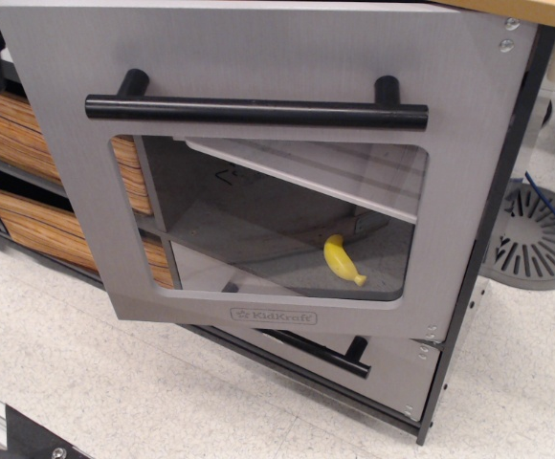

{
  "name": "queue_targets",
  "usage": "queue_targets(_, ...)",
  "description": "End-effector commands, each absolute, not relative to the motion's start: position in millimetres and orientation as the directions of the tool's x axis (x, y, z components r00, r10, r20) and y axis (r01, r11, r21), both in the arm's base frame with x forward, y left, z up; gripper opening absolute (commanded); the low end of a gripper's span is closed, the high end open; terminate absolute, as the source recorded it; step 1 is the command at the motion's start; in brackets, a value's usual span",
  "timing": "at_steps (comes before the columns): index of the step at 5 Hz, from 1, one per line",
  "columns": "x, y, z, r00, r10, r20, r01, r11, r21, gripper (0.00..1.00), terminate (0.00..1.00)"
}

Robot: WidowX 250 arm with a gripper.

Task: Open oven

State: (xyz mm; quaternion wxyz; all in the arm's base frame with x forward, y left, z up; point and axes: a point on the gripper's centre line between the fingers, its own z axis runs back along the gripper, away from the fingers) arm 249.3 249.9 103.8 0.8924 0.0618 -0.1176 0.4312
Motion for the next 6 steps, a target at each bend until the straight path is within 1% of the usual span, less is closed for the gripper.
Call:
queue_targets(1,256.7,218.0,124.4,0.597,0.765,0.241,-0.782,0.622,-0.036,1.00,0.00)
queue_targets(2,252.6,169.1,108.2,0.680,0.697,0.229,-0.710,0.703,-0.032,1.00,0.00)
queue_targets(3,258.1,124.6,98.5,0.729,0.629,0.270,-0.643,0.764,-0.044,1.00,0.00)
queue_targets(4,270.4,92.7,95.0,0.741,0.618,0.261,-0.621,0.780,-0.083,1.00,0.00)
queue_targets(5,272.5,48.8,79.7,0.682,0.690,0.242,-0.663,0.723,-0.194,1.00,0.00)
queue_targets(6,268.3,11.6,69.1,0.670,0.728,0.145,-0.699,0.685,-0.208,1.00,0.00)
